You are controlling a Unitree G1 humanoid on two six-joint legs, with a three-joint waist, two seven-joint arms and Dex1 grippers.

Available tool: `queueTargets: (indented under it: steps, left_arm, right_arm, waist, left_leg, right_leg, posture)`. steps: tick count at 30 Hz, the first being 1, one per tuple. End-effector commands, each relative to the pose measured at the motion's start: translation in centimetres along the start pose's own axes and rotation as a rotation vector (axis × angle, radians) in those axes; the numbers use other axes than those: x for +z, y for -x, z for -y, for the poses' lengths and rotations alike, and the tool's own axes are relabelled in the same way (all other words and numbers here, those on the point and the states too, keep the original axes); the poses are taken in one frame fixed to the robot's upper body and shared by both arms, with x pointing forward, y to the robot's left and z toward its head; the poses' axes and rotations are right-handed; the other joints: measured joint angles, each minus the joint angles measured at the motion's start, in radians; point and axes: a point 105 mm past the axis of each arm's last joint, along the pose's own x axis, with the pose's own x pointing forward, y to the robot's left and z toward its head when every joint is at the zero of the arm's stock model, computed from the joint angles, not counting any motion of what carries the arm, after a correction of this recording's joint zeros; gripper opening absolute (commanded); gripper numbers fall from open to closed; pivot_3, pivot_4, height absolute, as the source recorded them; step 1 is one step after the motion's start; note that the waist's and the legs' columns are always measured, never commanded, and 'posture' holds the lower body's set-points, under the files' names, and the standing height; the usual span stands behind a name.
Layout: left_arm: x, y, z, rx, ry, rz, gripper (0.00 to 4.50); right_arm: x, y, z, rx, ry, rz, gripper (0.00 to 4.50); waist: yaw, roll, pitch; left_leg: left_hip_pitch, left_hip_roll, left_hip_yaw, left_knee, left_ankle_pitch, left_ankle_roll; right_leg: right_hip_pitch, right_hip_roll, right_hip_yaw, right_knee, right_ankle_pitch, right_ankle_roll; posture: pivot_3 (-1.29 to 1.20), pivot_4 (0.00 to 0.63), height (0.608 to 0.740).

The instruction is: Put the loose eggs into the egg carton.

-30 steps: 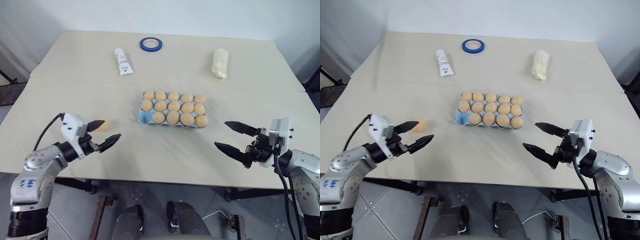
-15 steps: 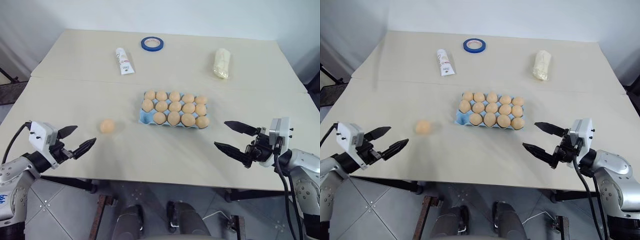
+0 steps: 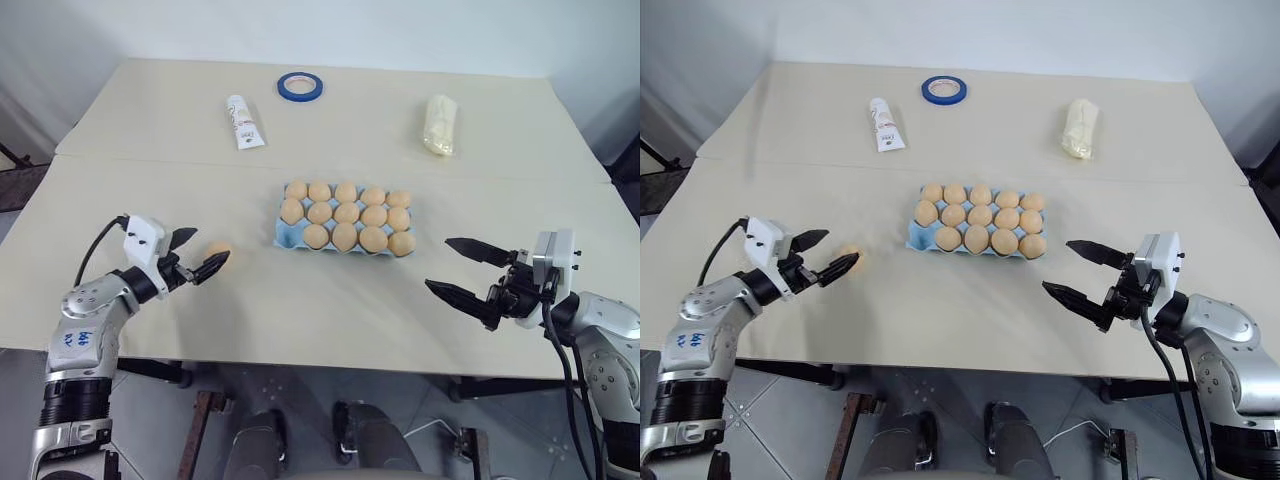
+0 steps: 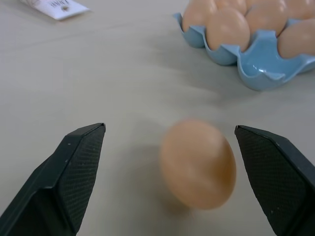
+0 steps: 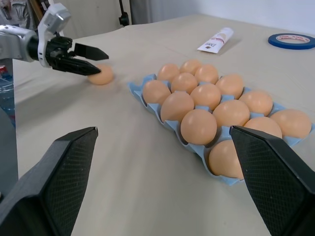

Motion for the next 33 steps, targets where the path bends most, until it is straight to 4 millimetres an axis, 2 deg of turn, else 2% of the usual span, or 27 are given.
queueTargets:
  steps: [1,3,8,10,14,16,22,25,30,33]
  left_arm:
    - [-0.2,-1.0,0.4,-0.047,-0.022,-0.003,4.30]
    - [-0.5,-1.4,0.3,-0.044,-0.009,-0.012,3.89]
    - [-0.2,-1.9,0.2,-0.059,0.024,0.024,2.23]
    - [-0.1,-1.9,0.2,-0.065,0.029,0.026,1.77]
    - [0.8,-1.9,0.4,-0.095,0.000,0.051,1.73]
    - [2.0,-2.2,0.5,-0.104,-0.016,0.083,1.73]
    - [8.1,-4.4,2.5,-0.261,-0.109,0.237,1.73]
    - [8.5,-5.5,3.4,-0.330,-0.111,0.246,1.73]
    - [8.2,-7.6,5.3,-0.464,-0.112,0.227,1.73]
    - [7.9,-8.6,5.8,-0.503,-0.107,0.211,1.73]
  right_arm:
    - [0.8,0.3,0.0,-0.012,0.039,0.002,4.50]
    - [0.8,0.4,0.1,-0.017,0.042,0.000,4.50]
    - [0.7,0.6,0.1,-0.030,0.042,-0.008,4.50]
    - [0.7,0.6,0.1,-0.035,0.043,-0.010,4.50]
    - [0.7,0.7,0.2,-0.038,0.044,-0.012,4.50]
    - [0.7,0.7,0.2,-0.038,0.045,-0.011,4.50]
    - [1.3,0.7,-0.1,-0.020,0.054,0.027,4.50]
    - [1.6,0.9,-0.1,-0.035,0.060,0.059,4.50]
    - [1.4,1.0,0.0,-0.075,0.050,0.063,4.50]
    - [1.1,1.1,0.0,-0.099,0.050,0.051,4.50]
  waist:
    - [0.000,0.000,0.000]
    - [0.000,0.000,0.000]
    - [-0.001,0.000,0.000]
    - [-0.001,0.000,0.000]
    - [0.000,0.000,0.000]
    - [0.001,0.000,0.000]
    - [0.004,0.000,0.000]
    - [0.003,0.000,0.000]
    - [-0.001,0.000,0.000]
    - [0.000,0.000,0.000]
  left_leg:
    - [0.000,0.000,0.000,0.000,0.000,0.000]
    - [0.000,0.000,0.000,0.000,0.000,0.000]
    - [0.000,0.000,0.000,0.002,0.000,0.000]
    - [0.000,0.000,0.000,0.003,0.000,0.000]
    - [0.000,0.000,0.000,0.006,0.000,0.000]
    - [0.000,0.000,0.000,0.006,0.000,0.000]
    - [-0.001,0.000,-0.001,0.008,0.001,0.000]
    - [-0.001,-0.001,0.000,0.008,0.000,0.001]
    - [0.000,0.000,0.000,0.008,0.001,0.000]
    - [0.000,0.000,0.000,0.009,0.001,0.000]
  right_leg:
    - [0.000,0.000,0.000,0.000,0.000,0.000]
    - [0.000,0.000,0.000,0.001,0.000,0.000]
    - [0.000,0.000,0.000,0.003,0.000,0.000]
    - [0.000,0.000,0.000,0.004,0.000,0.000]
    - [0.000,0.000,0.000,0.006,0.000,0.000]
    - [0.000,0.000,0.000,0.006,0.000,0.000]
    - [0.001,0.000,-0.001,0.006,0.000,0.001]
    - [0.001,0.000,0.000,0.006,0.001,0.002]
    - [0.001,0.001,0.000,0.006,0.001,0.002]
    - [0.000,0.001,0.000,0.007,0.001,0.002]
  posture:
    - [0.00,0.150,0.740]
    - [0.00,0.150,0.740]
    - [0.00,0.150,0.740]
    - [0.00,0.150,0.740]
    - [0.00,0.150,0.740]
    - [0.00,0.150,0.740]
    - [0.00,0.150,0.740]
    - [0.00,0.150,0.740]
    - [0.00,0.150,0.740]
    - [0.00,0.150,0.740]
